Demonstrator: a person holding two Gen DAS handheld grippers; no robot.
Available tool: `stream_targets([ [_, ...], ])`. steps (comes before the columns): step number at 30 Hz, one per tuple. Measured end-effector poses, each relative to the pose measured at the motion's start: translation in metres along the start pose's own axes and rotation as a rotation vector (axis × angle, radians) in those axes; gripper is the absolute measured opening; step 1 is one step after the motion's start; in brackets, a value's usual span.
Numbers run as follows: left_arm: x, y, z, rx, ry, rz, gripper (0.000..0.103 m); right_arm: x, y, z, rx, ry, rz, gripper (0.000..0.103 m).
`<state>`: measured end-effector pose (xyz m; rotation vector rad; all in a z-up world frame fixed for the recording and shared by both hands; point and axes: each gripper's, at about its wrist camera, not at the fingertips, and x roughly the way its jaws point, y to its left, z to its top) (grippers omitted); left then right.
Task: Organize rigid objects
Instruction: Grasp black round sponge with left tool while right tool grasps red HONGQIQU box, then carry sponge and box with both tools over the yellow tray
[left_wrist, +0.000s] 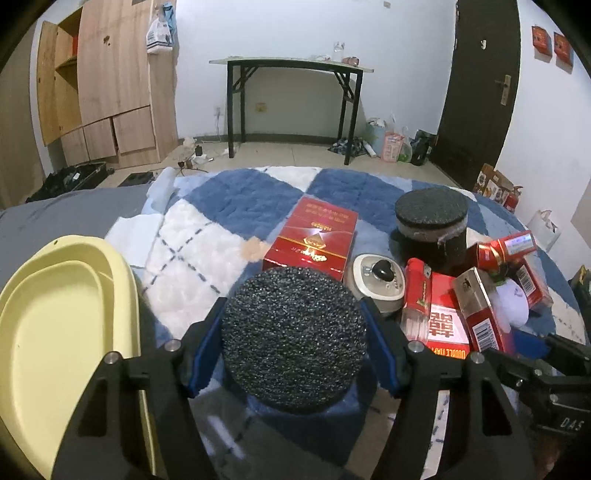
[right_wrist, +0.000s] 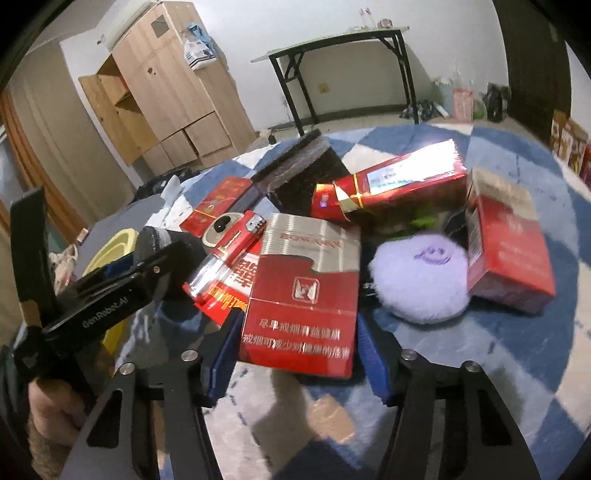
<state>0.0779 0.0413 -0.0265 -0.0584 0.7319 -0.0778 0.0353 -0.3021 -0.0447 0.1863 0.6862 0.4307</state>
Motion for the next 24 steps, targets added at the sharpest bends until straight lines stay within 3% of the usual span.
stream_targets([
  [7, 0.000, -0.003, -0.001, 0.027, -0.009, 0.017, 0.070, -0.001, 0.002, -0.002, -0.020, 0.012, 0.013, 0.056],
  [17, -0.039, 0.007, 0.019, 0.035, -0.082, 0.050, 0.070, -0.028, 0.005, 0.001, -0.089, -0.024, 0.013, 0.056],
  [24, -0.084, 0.043, 0.036, 0.040, -0.172, 0.177, 0.070, -0.053, 0.016, 0.002, -0.125, -0.067, 0.042, 0.056],
])
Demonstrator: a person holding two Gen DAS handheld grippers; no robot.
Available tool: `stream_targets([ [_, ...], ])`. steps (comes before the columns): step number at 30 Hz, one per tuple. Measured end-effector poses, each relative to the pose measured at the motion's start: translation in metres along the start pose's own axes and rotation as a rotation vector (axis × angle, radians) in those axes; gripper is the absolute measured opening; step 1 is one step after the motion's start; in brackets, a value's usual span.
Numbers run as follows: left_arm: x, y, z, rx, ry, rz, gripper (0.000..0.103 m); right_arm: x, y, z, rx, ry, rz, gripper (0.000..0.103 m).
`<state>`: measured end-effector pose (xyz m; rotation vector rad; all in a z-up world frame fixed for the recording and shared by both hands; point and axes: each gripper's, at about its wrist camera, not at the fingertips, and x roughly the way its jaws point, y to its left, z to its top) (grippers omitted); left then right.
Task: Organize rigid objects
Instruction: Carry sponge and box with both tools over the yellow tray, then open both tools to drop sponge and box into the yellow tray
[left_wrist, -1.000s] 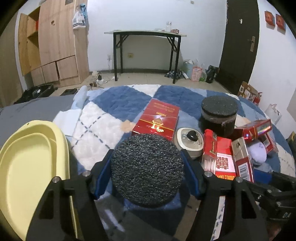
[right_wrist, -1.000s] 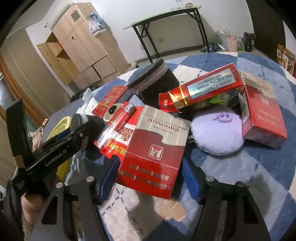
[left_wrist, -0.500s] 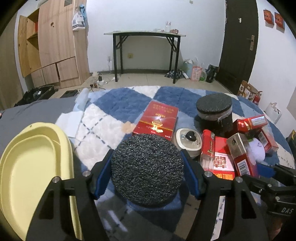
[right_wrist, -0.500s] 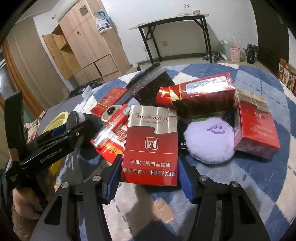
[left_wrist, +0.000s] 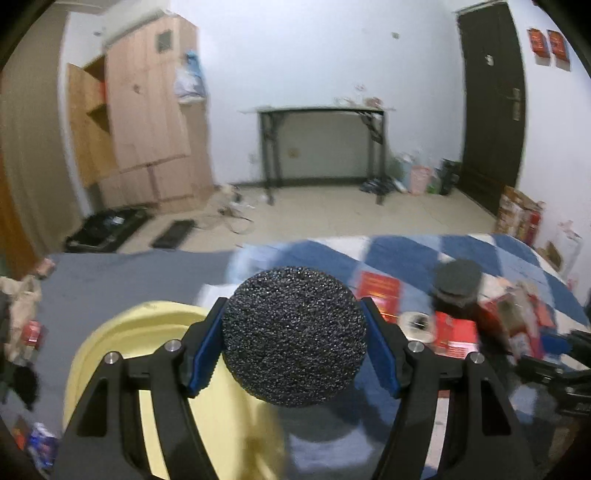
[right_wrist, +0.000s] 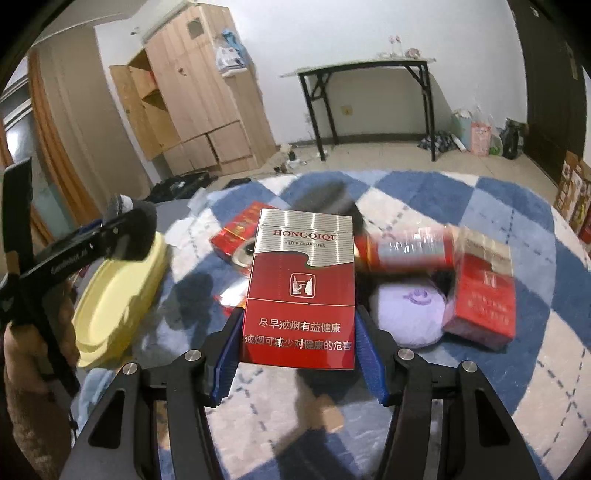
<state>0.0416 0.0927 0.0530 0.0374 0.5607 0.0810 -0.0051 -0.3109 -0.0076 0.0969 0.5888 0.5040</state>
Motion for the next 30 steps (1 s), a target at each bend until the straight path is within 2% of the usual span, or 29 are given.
stream_targets([
  [4, -0.001, 0.054, 0.003, -0.054, 0.055, 0.061, 0.070, -0.010, 0.020, -0.002, -0.048, -0.012, 0.057, 0.056],
  [7, 0.007, 0.096, -0.004, -0.075, 0.138, 0.134, 0.070, -0.009, 0.045, -0.004, -0.105, 0.001, 0.119, 0.056],
  [10, 0.014, 0.144, -0.016, -0.154, 0.195, 0.186, 0.070, 0.002, 0.076, 0.006, -0.179, 0.047, 0.218, 0.056],
  [15, 0.028, 0.194, -0.040, -0.285, 0.290, 0.213, 0.070, 0.049, 0.171, 0.041, -0.410, 0.124, 0.373, 0.056],
  [18, 0.042, 0.199, -0.051, -0.312, 0.351, 0.193, 0.070, 0.093, 0.212, 0.050, -0.519, 0.173, 0.331, 0.056],
  [22, 0.052, 0.195, -0.060, -0.313, 0.400, 0.162, 0.070, 0.147, 0.257, 0.042, -0.642, 0.251, 0.282, 0.056],
  [27, 0.072, 0.193, -0.073, -0.305, 0.472, 0.166, 0.070, 0.188, 0.304, 0.042, -0.699, 0.289, 0.208, 0.056],
  [30, 0.079, 0.195, -0.077, -0.306, 0.480, 0.191, 0.070, 0.207, 0.312, 0.039, -0.705, 0.341, 0.189, 0.056],
])
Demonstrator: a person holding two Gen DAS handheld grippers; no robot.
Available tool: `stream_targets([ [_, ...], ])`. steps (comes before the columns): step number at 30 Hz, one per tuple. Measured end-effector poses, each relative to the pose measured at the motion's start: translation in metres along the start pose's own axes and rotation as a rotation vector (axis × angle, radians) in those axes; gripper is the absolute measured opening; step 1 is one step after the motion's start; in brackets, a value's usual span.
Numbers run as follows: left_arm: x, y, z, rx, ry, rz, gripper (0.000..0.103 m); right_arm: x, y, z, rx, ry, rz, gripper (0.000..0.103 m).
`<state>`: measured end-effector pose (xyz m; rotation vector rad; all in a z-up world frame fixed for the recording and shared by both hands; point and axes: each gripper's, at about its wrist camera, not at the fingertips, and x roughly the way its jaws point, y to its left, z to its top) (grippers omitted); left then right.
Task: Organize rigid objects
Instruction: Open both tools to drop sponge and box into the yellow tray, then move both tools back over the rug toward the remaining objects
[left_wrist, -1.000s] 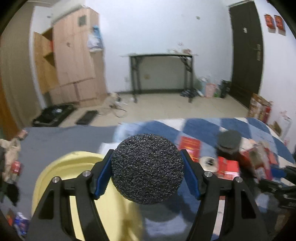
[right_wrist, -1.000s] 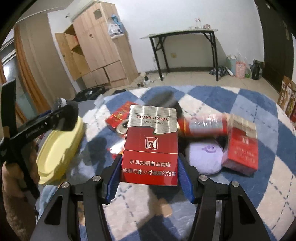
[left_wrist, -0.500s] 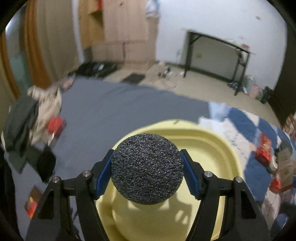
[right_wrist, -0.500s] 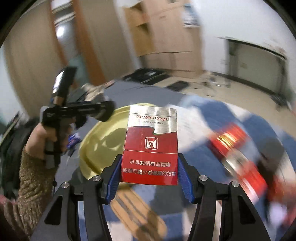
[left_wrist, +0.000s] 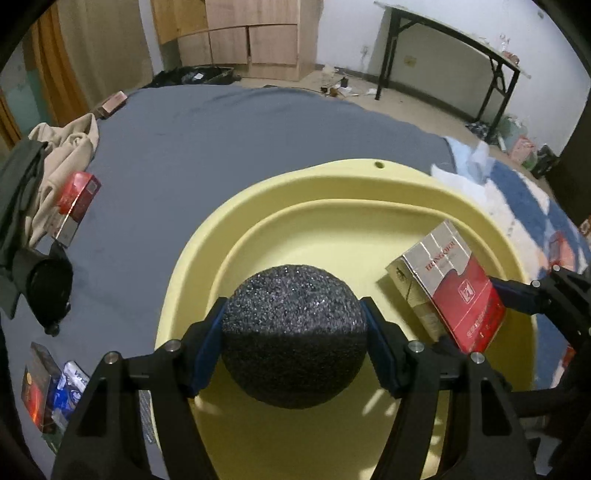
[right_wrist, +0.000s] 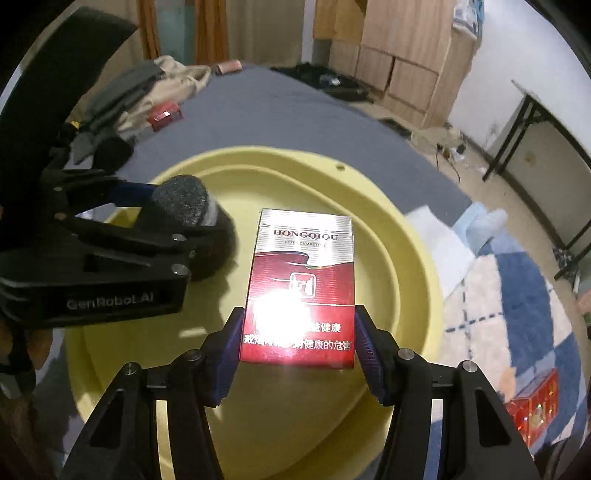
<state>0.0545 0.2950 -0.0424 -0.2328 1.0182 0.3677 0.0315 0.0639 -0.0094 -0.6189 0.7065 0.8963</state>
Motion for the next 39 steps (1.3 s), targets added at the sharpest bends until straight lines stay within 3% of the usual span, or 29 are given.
stream_targets([
  [7, 0.008, 0.002, -0.001, -0.031, 0.011, -0.018, 0.070, 0.031, -0.002, 0.011, -0.008, 0.007, -0.005, 0.057],
  [9, -0.001, -0.001, 0.000, -0.018, 0.001, -0.018, 0.072, 0.025, -0.002, 0.004, -0.012, -0.003, 0.013, 0.062],
  [10, -0.015, -0.003, 0.002, -0.003, -0.034, -0.006, 0.074, 0.022, -0.001, 0.003, -0.019, -0.004, 0.027, 0.069],
  [11, -0.030, -0.004, 0.005, -0.007, -0.074, -0.005, 0.083, 0.015, -0.002, 0.001, -0.027, -0.010, 0.042, 0.077],
  [12, -0.051, -0.005, 0.007, -0.021, -0.134, -0.020, 0.097, 0.001, -0.005, -0.003, -0.017, -0.040, 0.048, 0.087],
  [13, -0.076, -0.007, 0.008, -0.040, -0.206, -0.050, 0.103, -0.020, -0.010, -0.008, 0.004, -0.087, 0.054, 0.097],
  [14, -0.095, -0.009, 0.008, -0.048, -0.257, -0.072, 0.103, -0.040, -0.015, -0.014, 0.026, -0.127, 0.063, 0.101],
  [16, -0.134, -0.023, 0.004, -0.019, -0.340, -0.117, 0.103, -0.097, -0.028, -0.032, 0.074, -0.227, 0.047, 0.103],
  [21, -0.193, -0.089, -0.015, 0.132, -0.462, -0.202, 0.103, -0.221, -0.064, -0.102, 0.219, -0.348, -0.127, 0.103],
  [24, -0.199, -0.131, -0.026, 0.238, -0.460, -0.311, 0.103, -0.281, -0.093, -0.166, 0.362, -0.401, -0.237, 0.103],
  [27, -0.188, -0.178, -0.042, 0.347, -0.404, -0.404, 0.103, -0.305, -0.127, -0.250, 0.560, -0.477, -0.258, 0.103],
  [29, -0.172, -0.201, -0.048, 0.394, -0.359, -0.407, 0.103, -0.307, -0.143, -0.262, 0.642, -0.435, -0.336, 0.103],
  [32, -0.150, -0.223, -0.057, 0.473, -0.308, -0.376, 0.103, -0.316, -0.156, -0.272, 0.705, -0.526, -0.336, 0.103],
  [39, -0.142, -0.232, -0.067, 0.477, -0.303, -0.393, 0.103, -0.283, -0.178, -0.267, 0.690, -0.365, -0.327, 0.103],
])
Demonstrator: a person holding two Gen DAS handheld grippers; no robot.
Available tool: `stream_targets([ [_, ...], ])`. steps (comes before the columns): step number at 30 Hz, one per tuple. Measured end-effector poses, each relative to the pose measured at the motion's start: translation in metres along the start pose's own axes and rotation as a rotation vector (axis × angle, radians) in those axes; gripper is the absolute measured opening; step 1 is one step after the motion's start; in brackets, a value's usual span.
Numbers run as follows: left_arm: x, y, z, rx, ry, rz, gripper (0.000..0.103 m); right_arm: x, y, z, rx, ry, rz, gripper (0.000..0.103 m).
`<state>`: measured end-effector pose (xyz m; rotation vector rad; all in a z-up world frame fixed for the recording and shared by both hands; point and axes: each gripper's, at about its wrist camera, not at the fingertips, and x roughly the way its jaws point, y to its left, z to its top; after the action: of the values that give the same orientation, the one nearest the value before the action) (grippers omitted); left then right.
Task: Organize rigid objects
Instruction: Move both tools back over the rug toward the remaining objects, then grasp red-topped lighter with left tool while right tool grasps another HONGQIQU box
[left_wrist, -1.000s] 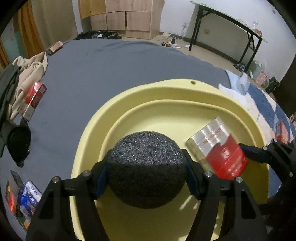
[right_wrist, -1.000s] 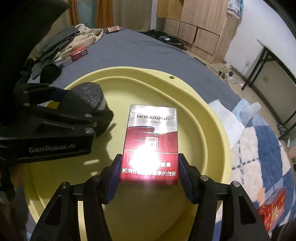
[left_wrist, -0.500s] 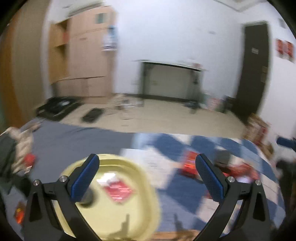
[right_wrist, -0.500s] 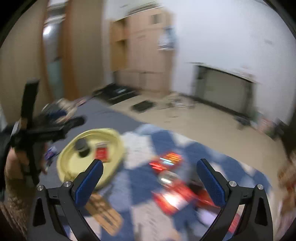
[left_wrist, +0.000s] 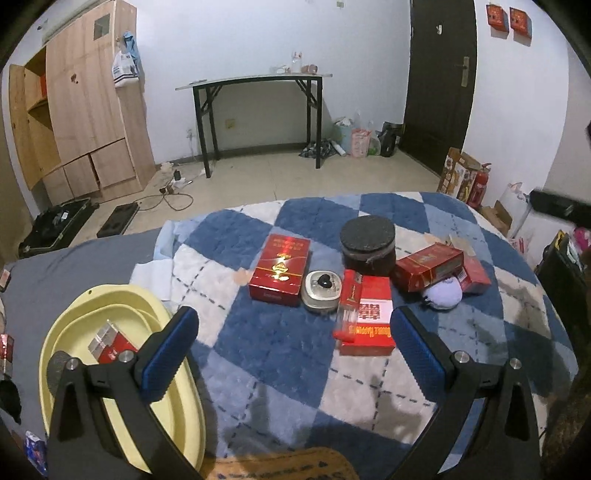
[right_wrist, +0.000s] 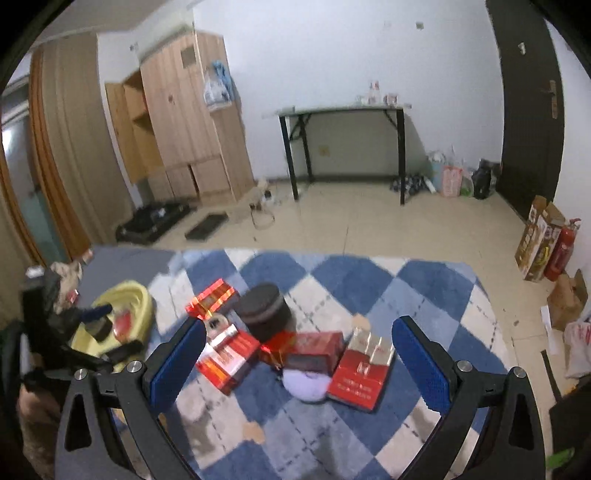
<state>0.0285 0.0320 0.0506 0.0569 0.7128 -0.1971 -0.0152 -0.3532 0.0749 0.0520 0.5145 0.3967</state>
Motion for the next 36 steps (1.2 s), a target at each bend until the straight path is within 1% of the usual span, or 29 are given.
stream_targets([
  [1, 0.002, -0.003, -0.001, 0.006, -0.002, -0.010, 0.103, 0.004, -0.004, 0.004, 0.004, 0.015, 0.003, 0.103],
  [3, 0.008, -0.010, -0.002, 0.020, -0.008, -0.023, 0.103, 0.028, -0.018, 0.013, 0.037, 0.064, -0.012, 0.103],
  [5, 0.020, -0.018, -0.002, 0.038, -0.003, -0.026, 0.103, 0.052, -0.037, 0.017, 0.092, 0.130, -0.058, 0.103],
  [7, 0.035, -0.024, -0.001, 0.055, 0.016, -0.035, 0.103, 0.088, -0.058, 0.015, 0.170, 0.213, -0.074, 0.102],
  [9, 0.051, -0.028, 0.001, 0.049, 0.040, -0.045, 0.103, 0.107, -0.072, 0.015, 0.224, 0.267, -0.087, 0.100],
  [10, 0.062, -0.031, 0.002, 0.043, 0.057, -0.047, 0.103, 0.117, -0.078, 0.014, 0.246, 0.281, -0.094, 0.099],
  [13, 0.087, -0.042, -0.001, 0.045, 0.105, -0.048, 0.103, 0.142, -0.084, 0.015, 0.254, 0.319, -0.088, 0.091],
  [15, 0.099, -0.047, -0.008, 0.069, 0.130, -0.077, 0.103, 0.153, -0.087, 0.017, 0.260, 0.319, -0.087, 0.091],
  [17, 0.109, -0.049, -0.013, 0.066, 0.147, -0.091, 0.102, 0.160, -0.087, 0.018, 0.264, 0.315, -0.086, 0.090],
  [18, 0.111, -0.048, -0.015, 0.062, 0.144, -0.101, 0.101, 0.163, -0.087, 0.019, 0.265, 0.317, -0.076, 0.087],
  [19, 0.113, -0.048, -0.016, 0.058, 0.141, -0.108, 0.098, 0.168, -0.089, 0.020, 0.270, 0.324, -0.067, 0.080],
  [20, 0.113, -0.047, -0.017, 0.053, 0.139, -0.124, 0.093, 0.172, -0.089, 0.020, 0.268, 0.329, -0.059, 0.076],
  [21, 0.113, -0.047, -0.018, 0.046, 0.131, -0.146, 0.091, 0.171, -0.092, 0.019, 0.267, 0.324, -0.057, 0.074],
  [22, 0.111, -0.045, -0.018, 0.034, 0.117, -0.149, 0.090, 0.171, -0.093, 0.020, 0.269, 0.318, -0.058, 0.071],
  [23, 0.110, -0.044, -0.018, 0.032, 0.107, -0.140, 0.082, 0.173, -0.096, 0.019, 0.268, 0.314, -0.060, 0.067],
  [24, 0.109, -0.044, -0.017, 0.035, 0.099, -0.125, 0.069, 0.172, -0.096, 0.017, 0.267, 0.311, -0.061, 0.066],
  [25, 0.106, -0.042, -0.016, 0.041, 0.088, -0.101, 0.064, 0.175, -0.099, 0.018, 0.268, 0.308, -0.061, 0.062],
  [26, 0.105, -0.041, -0.015, 0.045, 0.085, -0.092, 0.055, 0.175, -0.100, 0.016, 0.265, 0.305, -0.064, 0.057],
  [27, 0.107, -0.039, -0.013, 0.045, 0.089, -0.095, 0.052, 0.177, -0.104, 0.018, 0.263, 0.300, -0.067, 0.057],
  [29, 0.107, -0.037, -0.014, 0.047, 0.105, -0.107, 0.051, 0.173, -0.107, 0.011, 0.260, 0.302, -0.055, 0.057],
  [30, 0.107, -0.037, -0.015, 0.053, 0.107, -0.104, 0.051, 0.175, -0.111, 0.012, 0.260, 0.302, -0.045, 0.057],
  [31, 0.107, -0.041, -0.015, 0.069, 0.108, -0.096, 0.051, 0.172, -0.106, 0.006, 0.258, 0.303, -0.043, 0.057],
  [33, 0.107, -0.045, -0.016, 0.081, 0.092, -0.084, 0.052, 0.173, -0.105, 0.001, 0.253, 0.306, -0.044, 0.058],
  [36, 0.107, -0.047, -0.017, 0.091, 0.093, -0.103, 0.052, 0.171, -0.102, -0.002, 0.257, 0.294, -0.043, 0.058],
])
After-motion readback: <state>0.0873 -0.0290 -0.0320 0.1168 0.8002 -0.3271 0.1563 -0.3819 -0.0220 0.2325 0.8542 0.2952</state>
